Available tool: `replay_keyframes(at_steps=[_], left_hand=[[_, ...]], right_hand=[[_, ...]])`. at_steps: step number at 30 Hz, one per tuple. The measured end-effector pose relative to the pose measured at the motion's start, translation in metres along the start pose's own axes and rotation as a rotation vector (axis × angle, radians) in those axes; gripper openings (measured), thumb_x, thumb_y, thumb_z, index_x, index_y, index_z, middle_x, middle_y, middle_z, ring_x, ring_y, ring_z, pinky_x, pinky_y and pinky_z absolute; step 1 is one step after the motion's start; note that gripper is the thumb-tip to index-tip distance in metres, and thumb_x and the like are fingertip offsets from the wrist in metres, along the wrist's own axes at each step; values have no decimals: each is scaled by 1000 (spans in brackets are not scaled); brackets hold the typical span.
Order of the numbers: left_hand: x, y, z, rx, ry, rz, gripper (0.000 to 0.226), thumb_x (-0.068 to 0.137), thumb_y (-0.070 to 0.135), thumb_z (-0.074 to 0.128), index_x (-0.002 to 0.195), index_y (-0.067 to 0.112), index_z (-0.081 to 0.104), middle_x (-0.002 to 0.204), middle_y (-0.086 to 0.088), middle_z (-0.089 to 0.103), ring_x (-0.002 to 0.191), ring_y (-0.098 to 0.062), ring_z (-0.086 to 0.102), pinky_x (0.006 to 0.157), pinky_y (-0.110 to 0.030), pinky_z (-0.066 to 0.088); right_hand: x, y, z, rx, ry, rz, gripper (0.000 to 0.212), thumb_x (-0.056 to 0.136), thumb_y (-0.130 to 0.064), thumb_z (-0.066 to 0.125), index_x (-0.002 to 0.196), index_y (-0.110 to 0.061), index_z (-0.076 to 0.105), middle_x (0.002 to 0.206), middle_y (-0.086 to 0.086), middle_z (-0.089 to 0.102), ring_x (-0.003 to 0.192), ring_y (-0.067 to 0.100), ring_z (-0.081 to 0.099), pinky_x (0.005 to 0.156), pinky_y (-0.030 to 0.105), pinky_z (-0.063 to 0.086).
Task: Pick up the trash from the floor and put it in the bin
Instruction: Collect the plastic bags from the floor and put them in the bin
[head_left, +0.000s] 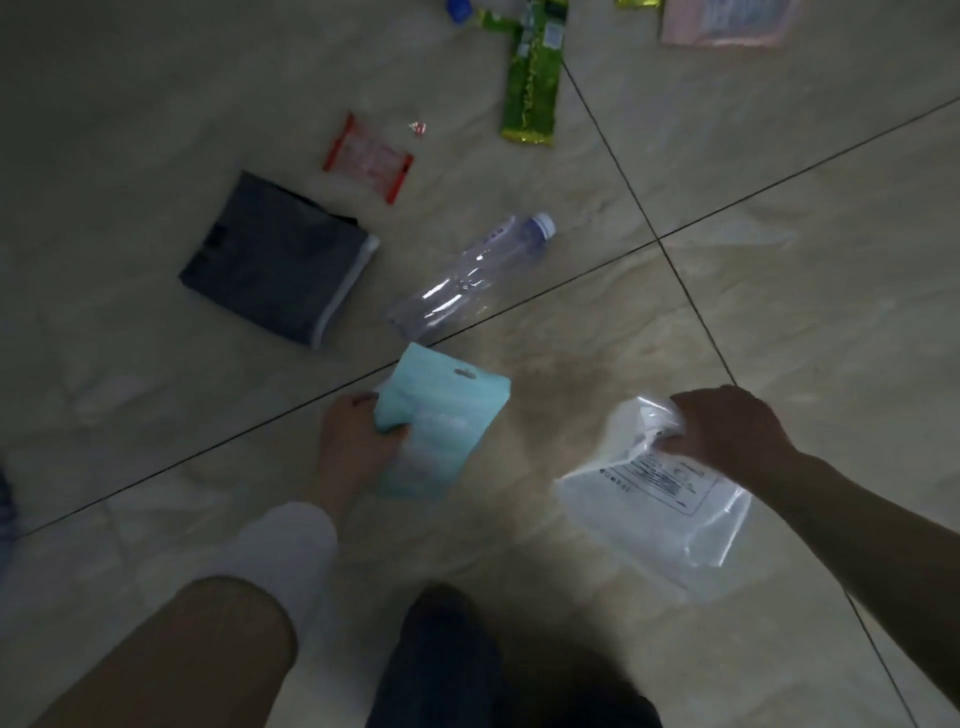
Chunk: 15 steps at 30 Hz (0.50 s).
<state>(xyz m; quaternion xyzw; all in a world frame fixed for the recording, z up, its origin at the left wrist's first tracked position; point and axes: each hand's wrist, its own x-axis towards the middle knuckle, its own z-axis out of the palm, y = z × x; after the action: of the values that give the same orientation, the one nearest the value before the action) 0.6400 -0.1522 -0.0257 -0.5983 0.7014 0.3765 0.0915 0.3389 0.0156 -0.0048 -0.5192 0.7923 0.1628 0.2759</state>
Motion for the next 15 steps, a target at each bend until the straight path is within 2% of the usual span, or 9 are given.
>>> replay_keyframes(at_steps=[2,5,8,11,15], left_hand=[[24,-16,8,90,8,36,38,72,25,68,103,3,69,108,-21,69,108,-34,61,90,-41,50],[42,-37,31,160,30,-58,57,74,28,70,124,7,53,131,-17,48,122,-35,45,99,-46,44],[47,-44,49,331,142,-127,58,78,31,65,123,3,42,128,-20,44,122,-36,40,92,-48,41],[54,-48,47,218,88,-179,58,75,31,68,123,6,46,126,-18,53,119,-36,48,95,-47,41],[48,-49,27,57,-91,-116,36,79,23,67,110,6,65,117,-20,66,108,-34,61,84,-34,46]], right_hand=[[28,-16,-1,-81,14,-85,35,77,-47,63,92,-15,63,94,4,70,89,25,64,66,25,34],[58,-36,-1,-121,39,-137,35,76,-46,67,93,-15,65,96,5,72,88,25,66,67,26,34],[70,-52,3,-179,47,-157,36,77,-40,69,101,-13,65,102,8,72,94,28,65,74,29,41],[71,-62,6,-246,31,-181,32,81,-36,64,104,-14,63,103,8,71,96,28,65,79,30,42],[64,-68,-4,-246,5,-197,29,83,-37,61,101,-14,62,101,8,71,98,27,64,80,31,42]])
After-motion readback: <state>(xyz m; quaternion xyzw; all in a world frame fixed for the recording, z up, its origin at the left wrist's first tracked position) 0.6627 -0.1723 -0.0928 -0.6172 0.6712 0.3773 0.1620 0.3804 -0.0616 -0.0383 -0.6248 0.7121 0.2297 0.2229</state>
